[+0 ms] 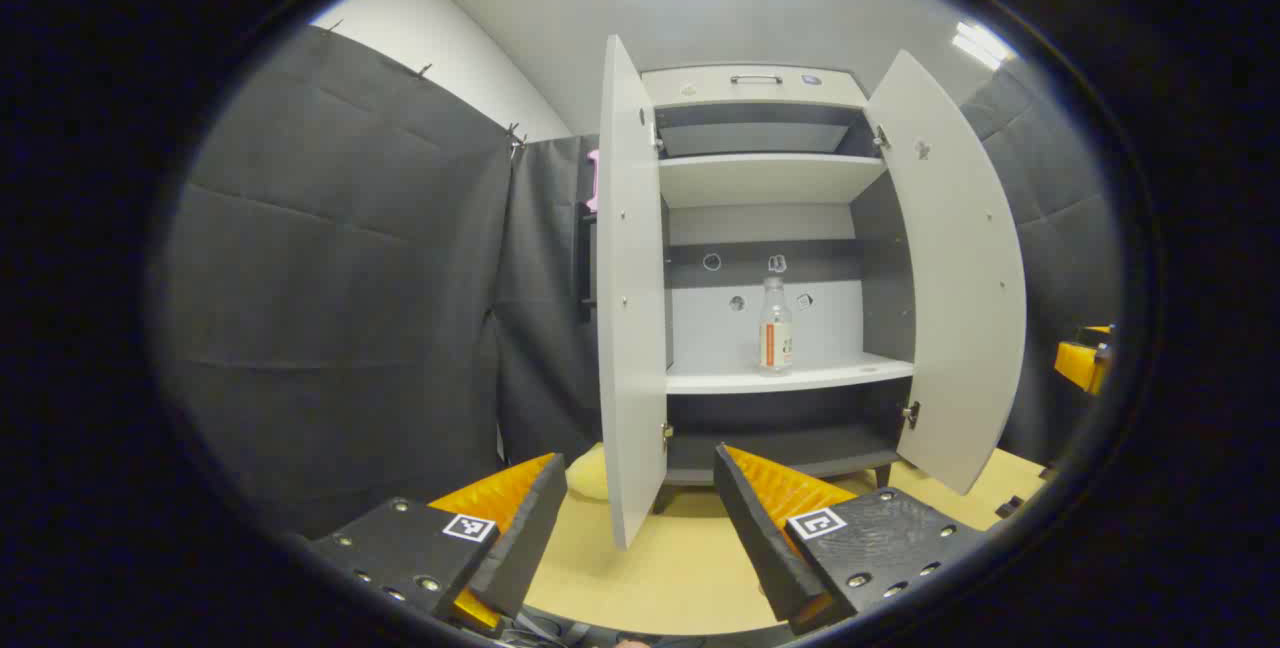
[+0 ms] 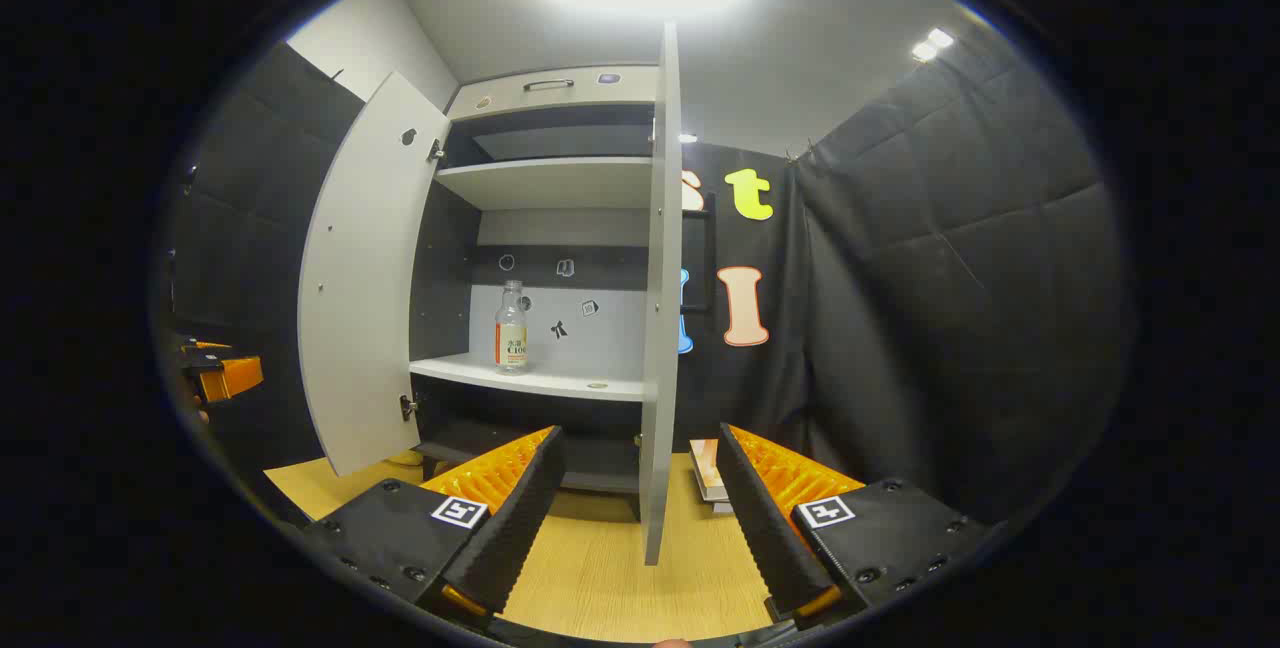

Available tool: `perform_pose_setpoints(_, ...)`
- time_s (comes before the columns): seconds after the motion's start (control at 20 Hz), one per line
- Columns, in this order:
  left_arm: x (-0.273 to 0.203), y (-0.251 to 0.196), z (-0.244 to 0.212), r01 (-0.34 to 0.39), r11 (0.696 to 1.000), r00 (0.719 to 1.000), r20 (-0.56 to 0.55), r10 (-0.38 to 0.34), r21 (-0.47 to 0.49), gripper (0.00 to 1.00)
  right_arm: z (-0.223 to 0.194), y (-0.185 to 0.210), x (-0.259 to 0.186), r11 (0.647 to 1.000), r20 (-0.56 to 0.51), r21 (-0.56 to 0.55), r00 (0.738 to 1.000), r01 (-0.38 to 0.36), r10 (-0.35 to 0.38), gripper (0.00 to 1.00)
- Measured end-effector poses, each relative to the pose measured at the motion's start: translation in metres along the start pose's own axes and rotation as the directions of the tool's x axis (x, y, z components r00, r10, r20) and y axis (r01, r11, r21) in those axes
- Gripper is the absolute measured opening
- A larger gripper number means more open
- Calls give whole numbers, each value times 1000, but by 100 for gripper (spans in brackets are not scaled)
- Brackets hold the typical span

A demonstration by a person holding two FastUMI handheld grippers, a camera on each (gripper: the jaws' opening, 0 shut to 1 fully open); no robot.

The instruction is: Grasp the bottle in the cabinet with the left hand and place it on the coaster, then close the right door with the right hand and the left door with the left hand.

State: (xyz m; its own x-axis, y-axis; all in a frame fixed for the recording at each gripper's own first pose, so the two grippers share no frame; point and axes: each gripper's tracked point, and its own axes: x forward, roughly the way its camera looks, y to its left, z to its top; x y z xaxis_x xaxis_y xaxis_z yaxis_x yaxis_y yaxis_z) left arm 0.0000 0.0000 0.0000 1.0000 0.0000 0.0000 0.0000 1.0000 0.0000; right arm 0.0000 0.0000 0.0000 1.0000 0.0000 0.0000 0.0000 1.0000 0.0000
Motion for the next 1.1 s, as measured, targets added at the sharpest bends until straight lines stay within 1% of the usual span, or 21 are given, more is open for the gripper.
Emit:
perform_pose_setpoints(0.05, 0, -1, 1, -2, 1000, 1000, 4, 2, 3, 92, 0, 0, 0, 1000, 3, -2, 1000, -6, 6, 96)
perform_pose_setpoints(0.35, -2, -1, 14, -12, 1000, 999, 35, 12, -2, 92, 1, 0, 9, 1000, -3, 0, 1000, -6, 6, 96)
perform_pose_setpoints(0.4, -1, -1, 17, -15, 1000, 999, 42, 15, -1, 92, 1, 0, 10, 1000, -3, 0, 1000, -6, 6, 94)
perform_pose_setpoints(0.5, 3, 1, 22, -18, 1000, 998, 52, 18, 3, 92, 2, 1, 14, 1000, -2, 1, 1000, -8, 8, 94)
perform_pose_setpoints(0.55, 7, 1, 22, -19, 1000, 998, 57, 19, 5, 92, 2, 1, 15, 1000, -1, -1, 1000, -7, 7, 94)
perform_pose_setpoints(0.6, 8, 0, 24, -20, 1000, 998, 60, 19, 8, 92, 2, 1, 17, 1000, 0, 0, 1000, -7, 7, 97)
perform_pose_setpoints(0.75, 13, -1, 24, -19, 1000, 998, 67, 19, 9, 92, 3, 3, 23, 1000, 3, 0, 1000, -11, 11, 96)
perform_pose_setpoints(0.8, 13, -2, 24, -19, 1000, 998, 67, 18, 8, 92, 3, 4, 24, 1000, 2, -2, 1000, -12, 12, 94)
perform_pose_setpoints(0.9, 15, -2, 23, -21, 1000, 998, 64, 20, 6, 90, 3, 4, 26, 1000, 3, -2, 1000, -15, 15, 97)
perform_pose_setpoints(0.95, 16, -3, 22, -20, 1000, 998, 64, 20, 4, 90, 3, 4, 26, 1000, 3, -3, 1000, -16, 16, 97)
perform_pose_setpoints(1.0, 16, -4, 23, -21, 1000, 998, 66, 20, 5, 88, 4, 4, 27, 1000, 4, -6, 1000, -16, 16, 96)
perform_pose_setpoints(1.1, 16, -6, 23, -22, 1000, 997, 71, 21, 9, 89, 5, 1, 27, 1000, 7, -8, 1000, -17, 17, 96)
